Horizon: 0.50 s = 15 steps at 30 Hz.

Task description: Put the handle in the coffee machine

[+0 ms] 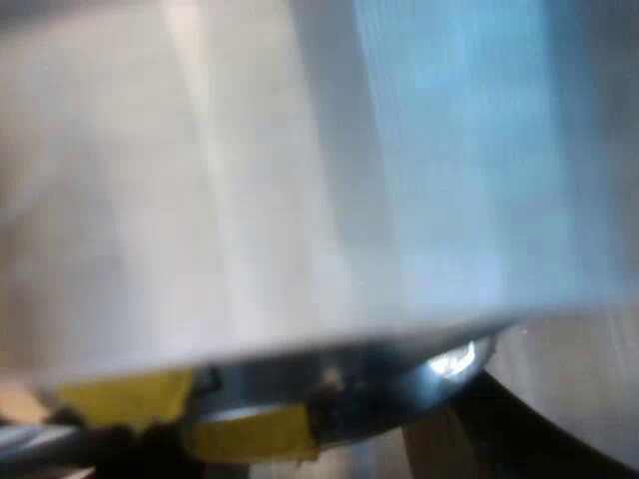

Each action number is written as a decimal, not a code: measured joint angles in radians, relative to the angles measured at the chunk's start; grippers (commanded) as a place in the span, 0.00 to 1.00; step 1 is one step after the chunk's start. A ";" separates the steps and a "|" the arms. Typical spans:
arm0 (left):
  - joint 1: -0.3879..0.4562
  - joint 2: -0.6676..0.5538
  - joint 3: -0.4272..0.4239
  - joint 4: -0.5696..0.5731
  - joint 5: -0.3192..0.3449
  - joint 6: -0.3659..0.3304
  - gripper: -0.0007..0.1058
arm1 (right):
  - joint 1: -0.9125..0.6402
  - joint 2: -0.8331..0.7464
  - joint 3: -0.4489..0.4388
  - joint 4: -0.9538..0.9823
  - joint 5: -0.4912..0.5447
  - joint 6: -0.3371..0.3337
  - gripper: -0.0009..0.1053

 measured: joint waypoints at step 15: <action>0.000 0.000 -0.003 0.000 -0.024 0.006 0.01 | 0.000 0.000 0.000 -0.014 -0.004 -0.011 0.37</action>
